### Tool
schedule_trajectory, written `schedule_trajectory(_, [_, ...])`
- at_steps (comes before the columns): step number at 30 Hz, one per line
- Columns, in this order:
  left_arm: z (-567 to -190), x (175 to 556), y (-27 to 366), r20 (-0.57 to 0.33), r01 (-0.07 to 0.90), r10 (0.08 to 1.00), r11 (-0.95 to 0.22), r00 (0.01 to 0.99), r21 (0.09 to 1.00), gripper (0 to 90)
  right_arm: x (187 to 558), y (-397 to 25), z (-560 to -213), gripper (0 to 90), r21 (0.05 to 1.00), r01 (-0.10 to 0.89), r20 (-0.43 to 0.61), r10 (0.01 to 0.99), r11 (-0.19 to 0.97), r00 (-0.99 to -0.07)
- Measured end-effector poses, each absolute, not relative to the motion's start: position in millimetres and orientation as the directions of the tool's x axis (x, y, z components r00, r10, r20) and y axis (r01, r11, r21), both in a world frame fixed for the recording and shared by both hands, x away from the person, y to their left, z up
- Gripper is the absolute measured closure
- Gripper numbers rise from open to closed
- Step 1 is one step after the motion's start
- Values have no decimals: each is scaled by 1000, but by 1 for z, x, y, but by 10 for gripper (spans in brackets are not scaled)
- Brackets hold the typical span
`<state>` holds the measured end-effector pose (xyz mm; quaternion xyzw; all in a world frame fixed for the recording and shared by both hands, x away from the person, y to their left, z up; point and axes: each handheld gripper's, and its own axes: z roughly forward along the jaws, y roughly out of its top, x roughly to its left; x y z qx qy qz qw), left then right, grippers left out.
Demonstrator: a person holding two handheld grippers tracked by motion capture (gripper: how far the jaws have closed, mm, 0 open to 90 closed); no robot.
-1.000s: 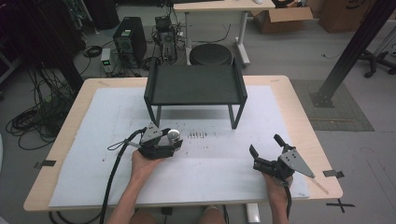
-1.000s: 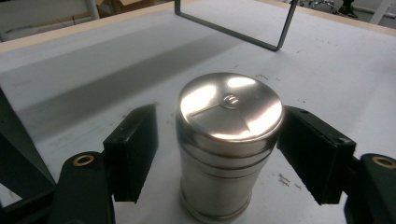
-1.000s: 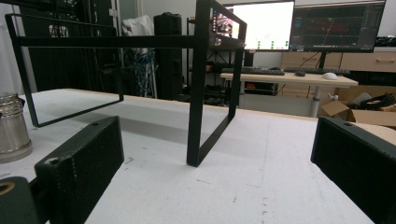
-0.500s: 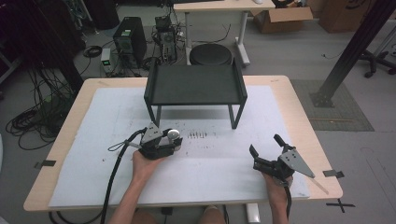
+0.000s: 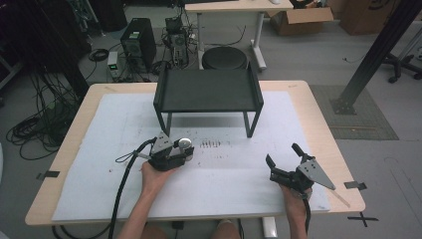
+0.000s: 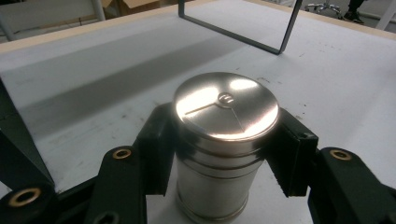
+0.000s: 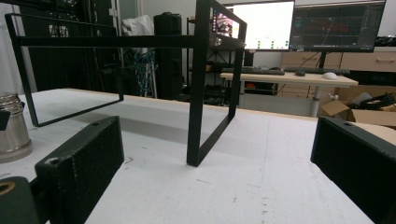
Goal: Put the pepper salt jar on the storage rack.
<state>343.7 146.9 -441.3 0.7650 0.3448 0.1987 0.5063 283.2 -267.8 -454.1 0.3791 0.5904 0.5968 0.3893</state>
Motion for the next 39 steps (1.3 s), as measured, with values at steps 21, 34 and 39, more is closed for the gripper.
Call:
schedule_trajectory(21, [-442,341,146,-35,306,731,-241,682,921,488,283,-268,-454,24,1000,-17,-6,912,-1,-410])
schedule_trajectory(34, [-422,340,150,-32,285,738,-220,674,933,488,283,-268,-454,25,1000,-16,-6,912,0,-410])
schedule_trajectory(39, [-412,340,148,-34,284,739,-216,673,934,488,283,-268,-454,26,1000,-16,-6,912,-1,-410])
